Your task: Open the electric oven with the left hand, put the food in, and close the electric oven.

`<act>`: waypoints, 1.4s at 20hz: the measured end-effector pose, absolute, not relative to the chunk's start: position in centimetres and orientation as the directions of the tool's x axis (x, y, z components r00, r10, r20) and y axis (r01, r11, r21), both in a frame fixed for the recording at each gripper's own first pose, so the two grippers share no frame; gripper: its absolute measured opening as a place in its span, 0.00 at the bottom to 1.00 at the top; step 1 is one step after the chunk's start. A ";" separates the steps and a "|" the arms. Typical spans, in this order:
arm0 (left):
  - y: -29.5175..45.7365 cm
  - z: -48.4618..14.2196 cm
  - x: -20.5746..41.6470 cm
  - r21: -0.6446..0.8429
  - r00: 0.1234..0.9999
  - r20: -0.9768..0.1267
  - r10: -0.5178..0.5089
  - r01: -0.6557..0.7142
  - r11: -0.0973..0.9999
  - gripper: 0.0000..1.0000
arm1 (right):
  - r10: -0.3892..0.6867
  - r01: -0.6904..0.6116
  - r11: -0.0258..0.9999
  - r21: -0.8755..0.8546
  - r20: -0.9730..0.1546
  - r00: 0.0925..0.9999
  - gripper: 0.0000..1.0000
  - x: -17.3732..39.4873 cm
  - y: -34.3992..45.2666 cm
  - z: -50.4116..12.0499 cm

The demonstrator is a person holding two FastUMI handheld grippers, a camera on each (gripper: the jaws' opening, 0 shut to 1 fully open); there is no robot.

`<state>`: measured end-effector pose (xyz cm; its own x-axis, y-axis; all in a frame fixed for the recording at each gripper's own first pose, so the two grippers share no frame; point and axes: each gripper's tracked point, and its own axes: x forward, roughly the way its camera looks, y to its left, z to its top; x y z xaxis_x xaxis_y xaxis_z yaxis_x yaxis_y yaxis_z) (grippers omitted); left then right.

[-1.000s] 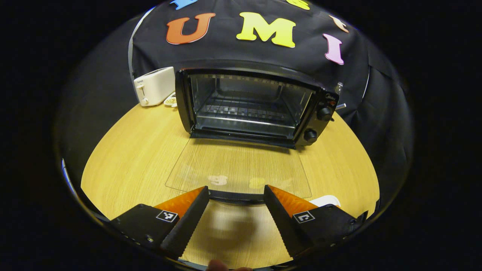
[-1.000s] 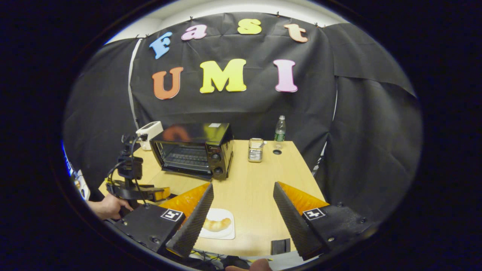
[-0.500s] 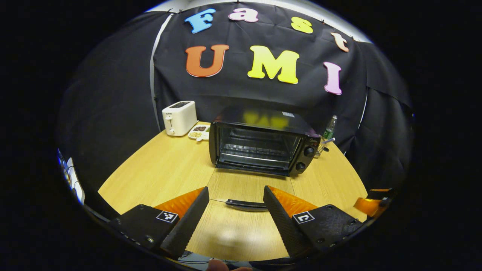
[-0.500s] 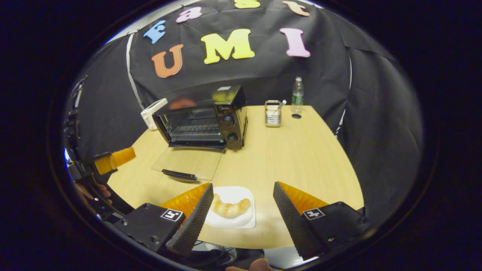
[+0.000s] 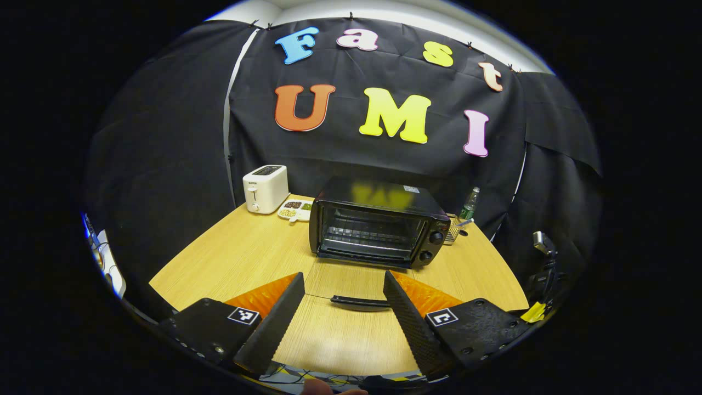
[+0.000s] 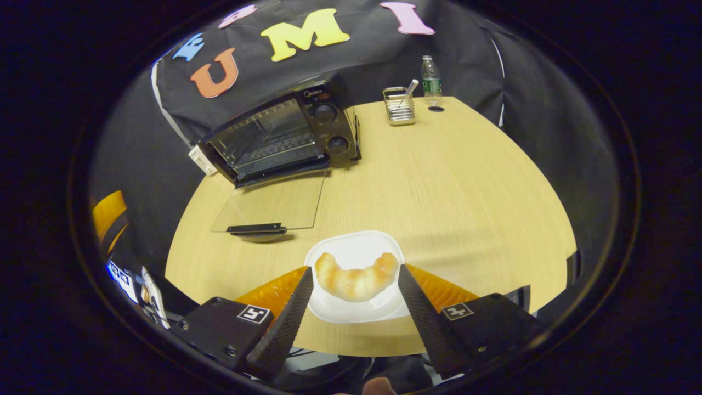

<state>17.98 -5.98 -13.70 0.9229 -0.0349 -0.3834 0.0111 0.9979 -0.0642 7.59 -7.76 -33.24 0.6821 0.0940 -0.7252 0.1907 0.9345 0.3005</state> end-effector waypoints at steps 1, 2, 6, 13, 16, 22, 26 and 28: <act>-6.2 -13.6 17.7 -0.066 0.922 -0.383 -0.050 0.027 0.997 0.95 | 0.088 0.214 0.927 0.308 -0.734 0.673 0.92 7.6 -7.6 -33.8; -6.2 -13.3 17.3 -0.068 0.924 -0.376 -0.062 0.039 0.997 0.95 | 0.082 0.237 0.919 0.315 -0.741 0.666 0.91 7.6 -7.5 -34.3; -6.1 -12.5 15.9 -0.103 0.927 -0.359 -0.106 0.073 0.992 0.95 | 0.041 0.318 0.899 0.302 -0.780 0.625 0.87 7.9 -7.5 -36.7; -3.3 -12.0 15.5 -0.129 0.942 -0.323 -0.085 0.045 0.991 0.95 | 0.033 0.357 0.881 0.310 -0.794 0.608 0.76 8.2 -7.1 -38.7; -2.4 -12.2 14.6 -0.138 0.942 -0.325 -0.086 0.043 0.990 1.00 | 0.032 0.327 0.899 0.290 -0.790 0.612 0.63 8.4 -7.4 -38.9; -0.5 -11.7 13.7 -0.122 0.947 -0.308 -0.087 0.051 0.991 0.95 | 0.011 0.321 0.909 0.264 -0.788 0.616 0.18 8.3 -6.5 -38.4; 0.9 -11.6 13.0 -0.129 0.951 -0.299 -0.082 0.045 0.991 0.95 | 0.005 0.347 0.890 0.296 -0.766 0.643 0.14 6.6 -6.2 -36.3; 1.2 -11.8 12.6 -0.139 0.951 -0.298 -0.078 0.038 0.990 0.95 | 0.007 0.344 0.886 0.310 -0.751 0.660 0.14 5.7 -5.9 -34.7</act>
<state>12.64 1.18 -11.76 0.9514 -0.0780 -0.2981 0.0375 0.9896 -0.1390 5.68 -5.94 -34.67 0.6604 0.0068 -0.7509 0.3438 0.8863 0.3103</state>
